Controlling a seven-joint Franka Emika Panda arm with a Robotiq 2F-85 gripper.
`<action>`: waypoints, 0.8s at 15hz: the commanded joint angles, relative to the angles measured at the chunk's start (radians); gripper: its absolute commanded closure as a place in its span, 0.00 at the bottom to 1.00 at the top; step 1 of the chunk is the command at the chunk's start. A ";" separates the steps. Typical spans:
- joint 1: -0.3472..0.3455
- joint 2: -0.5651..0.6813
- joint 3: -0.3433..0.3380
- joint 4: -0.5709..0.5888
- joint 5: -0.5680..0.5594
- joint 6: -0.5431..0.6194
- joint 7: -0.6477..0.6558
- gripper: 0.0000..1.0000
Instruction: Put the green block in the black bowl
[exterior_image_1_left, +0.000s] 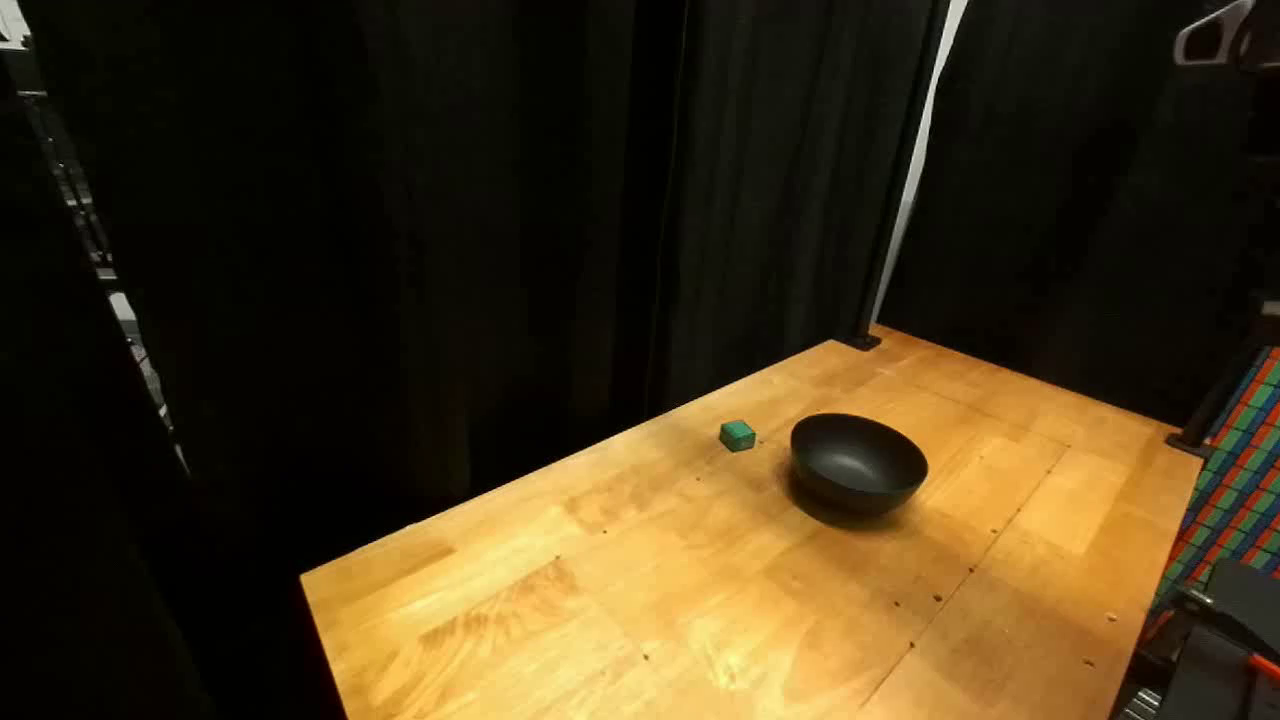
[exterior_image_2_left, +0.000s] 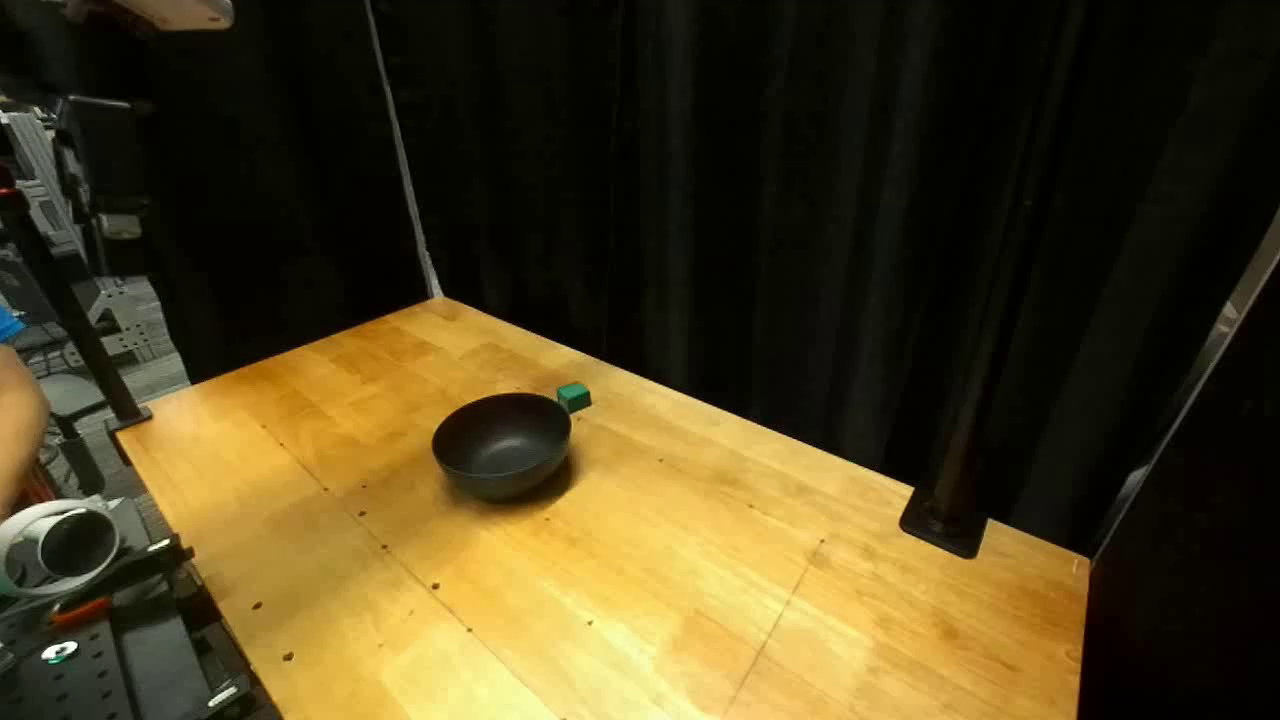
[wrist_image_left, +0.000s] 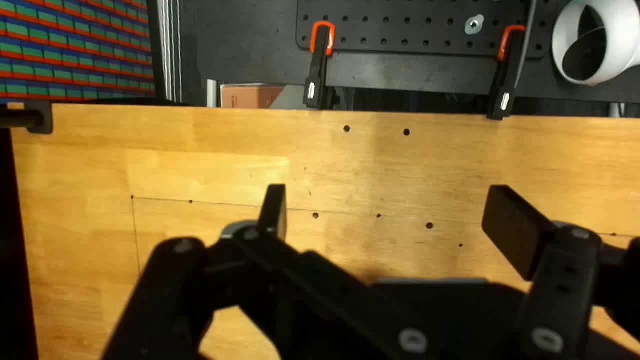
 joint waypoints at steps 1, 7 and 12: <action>0.025 0.002 -0.020 0.004 -0.011 -0.003 0.013 0.00; 0.025 0.000 -0.020 0.006 -0.011 -0.003 0.013 0.00; 0.002 0.251 -0.011 0.007 0.147 0.397 0.227 0.00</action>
